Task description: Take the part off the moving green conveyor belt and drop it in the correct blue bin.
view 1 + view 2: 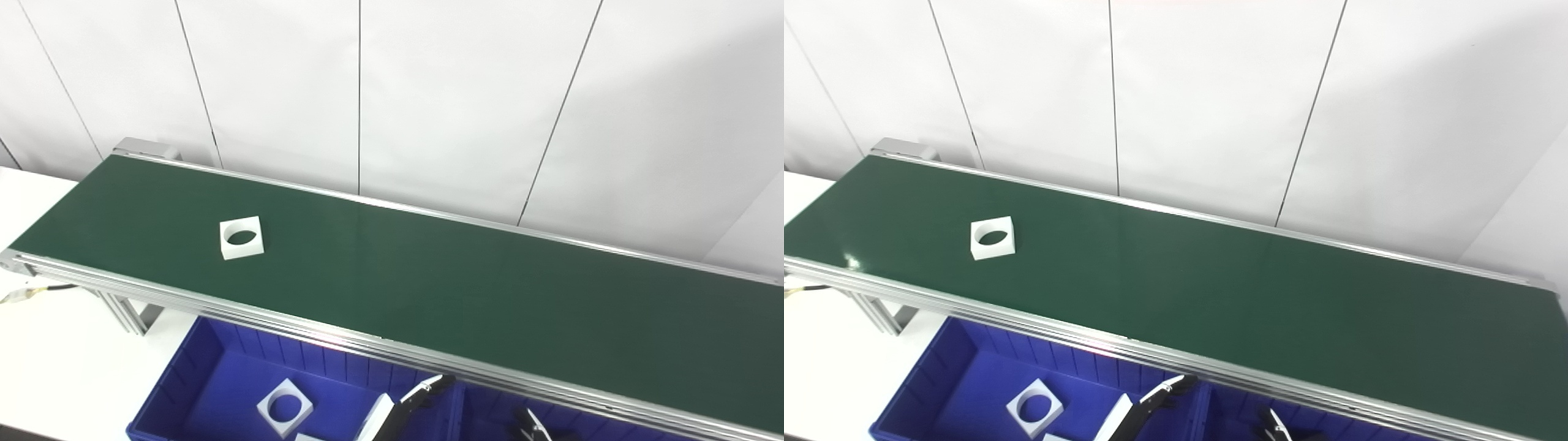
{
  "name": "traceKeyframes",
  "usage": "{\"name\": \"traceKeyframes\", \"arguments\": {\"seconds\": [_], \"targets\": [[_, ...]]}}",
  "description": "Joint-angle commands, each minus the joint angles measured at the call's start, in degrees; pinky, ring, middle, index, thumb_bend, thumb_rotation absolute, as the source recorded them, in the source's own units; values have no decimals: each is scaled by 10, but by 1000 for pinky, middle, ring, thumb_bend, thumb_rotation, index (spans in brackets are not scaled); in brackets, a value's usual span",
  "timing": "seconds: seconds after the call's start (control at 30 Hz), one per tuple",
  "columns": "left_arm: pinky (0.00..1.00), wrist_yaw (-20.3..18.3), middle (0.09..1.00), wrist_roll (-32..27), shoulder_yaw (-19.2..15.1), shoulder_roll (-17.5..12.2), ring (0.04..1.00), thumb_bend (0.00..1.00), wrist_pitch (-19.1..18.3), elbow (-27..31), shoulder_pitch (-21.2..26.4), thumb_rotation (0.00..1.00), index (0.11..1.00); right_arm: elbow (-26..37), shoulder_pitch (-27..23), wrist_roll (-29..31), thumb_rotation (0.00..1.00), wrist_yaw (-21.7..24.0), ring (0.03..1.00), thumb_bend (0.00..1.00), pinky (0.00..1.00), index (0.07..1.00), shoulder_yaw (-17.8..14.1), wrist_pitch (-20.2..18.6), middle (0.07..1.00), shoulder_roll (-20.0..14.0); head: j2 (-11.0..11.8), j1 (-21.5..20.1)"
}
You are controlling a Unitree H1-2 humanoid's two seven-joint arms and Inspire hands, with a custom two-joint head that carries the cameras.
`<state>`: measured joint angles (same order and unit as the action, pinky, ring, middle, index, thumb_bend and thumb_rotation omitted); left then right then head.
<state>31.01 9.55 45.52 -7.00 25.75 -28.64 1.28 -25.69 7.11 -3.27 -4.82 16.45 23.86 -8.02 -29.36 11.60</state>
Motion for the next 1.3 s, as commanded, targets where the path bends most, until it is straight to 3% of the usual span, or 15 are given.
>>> {"name": "traceKeyframes", "arguments": {"seconds": [0.0, 0.37, 0.57, 0.8, 1.27], "targets": [[795, 14, 883, 17, 9, 1, 863, 946, 12, 25, 14, 905, 865, 16, -4, 3, 922, 0, 871, 916, 830, 918, -2, 31, 930, -1, -1, 2], [747, 22, 857, 51, 24, -21, 839, 1000, 12, 133, 18, 883, 839, 15, -6, -1, 931, -3, 866, 915, 834, 918, 1, 31, 928, -1, -1, 4], [787, 4, 849, 71, 17, -33, 833, 1000, 12, 175, 35, 784, 850, 8, -10, 1, 919, -1, 863, 903, 837, 911, 0, 31, 923, -2, 3, 8], [814, -22, 855, 119, -33, -33, 839, 1000, 12, 209, 54, 609, 854, 3, -13, 4, 905, 6, 864, 878, 831, 916, 0, 31, 924, 0, 4, 7], [802, -39, 866, 234, -135, -45, 830, 1000, 11, 192, 131, 431, 881, 2, -14, 0, 906, -3, 856, 897, 820, 912, 2, 31, 917, 3, 6, 3]]}}
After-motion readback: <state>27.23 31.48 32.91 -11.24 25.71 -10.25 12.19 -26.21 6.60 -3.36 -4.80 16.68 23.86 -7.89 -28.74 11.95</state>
